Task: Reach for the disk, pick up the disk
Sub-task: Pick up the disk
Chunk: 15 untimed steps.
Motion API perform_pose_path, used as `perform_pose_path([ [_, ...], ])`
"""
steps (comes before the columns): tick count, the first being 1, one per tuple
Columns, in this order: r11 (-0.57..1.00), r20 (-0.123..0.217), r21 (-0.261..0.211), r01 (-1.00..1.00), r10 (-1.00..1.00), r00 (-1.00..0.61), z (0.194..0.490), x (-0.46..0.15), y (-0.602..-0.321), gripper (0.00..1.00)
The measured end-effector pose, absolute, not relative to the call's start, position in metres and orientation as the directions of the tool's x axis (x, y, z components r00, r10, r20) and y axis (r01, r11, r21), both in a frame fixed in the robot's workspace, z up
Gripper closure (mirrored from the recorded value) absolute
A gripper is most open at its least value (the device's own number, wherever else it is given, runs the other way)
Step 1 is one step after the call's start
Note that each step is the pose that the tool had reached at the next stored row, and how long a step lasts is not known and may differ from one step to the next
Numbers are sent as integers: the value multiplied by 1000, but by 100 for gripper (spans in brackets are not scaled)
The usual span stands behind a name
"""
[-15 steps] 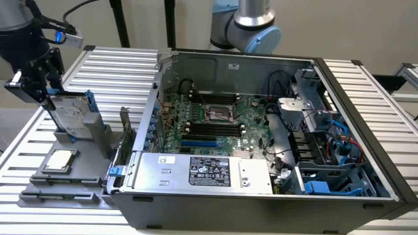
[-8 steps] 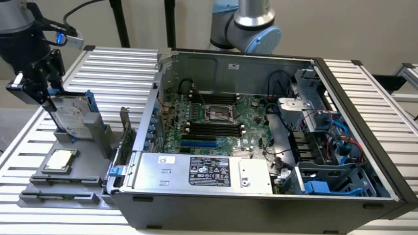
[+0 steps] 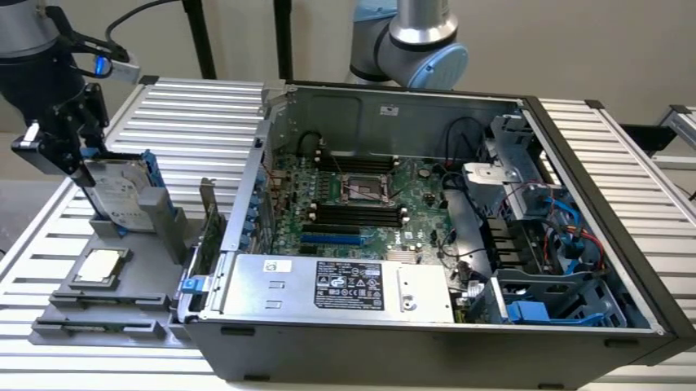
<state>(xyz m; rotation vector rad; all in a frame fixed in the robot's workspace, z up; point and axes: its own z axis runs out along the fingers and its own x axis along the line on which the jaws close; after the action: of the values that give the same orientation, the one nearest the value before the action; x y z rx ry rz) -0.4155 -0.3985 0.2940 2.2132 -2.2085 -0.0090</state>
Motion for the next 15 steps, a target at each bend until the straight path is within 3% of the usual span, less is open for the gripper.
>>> perform_pose_path([
  [6,-3,8,14,-1000,-1000,3,294,-416,-398,55],
  [7,-2,8,14,-1000,-1000,3,294,-416,-398,62],
  [15,-2,8,14,-1000,-1000,3,294,-416,-398,62],
])
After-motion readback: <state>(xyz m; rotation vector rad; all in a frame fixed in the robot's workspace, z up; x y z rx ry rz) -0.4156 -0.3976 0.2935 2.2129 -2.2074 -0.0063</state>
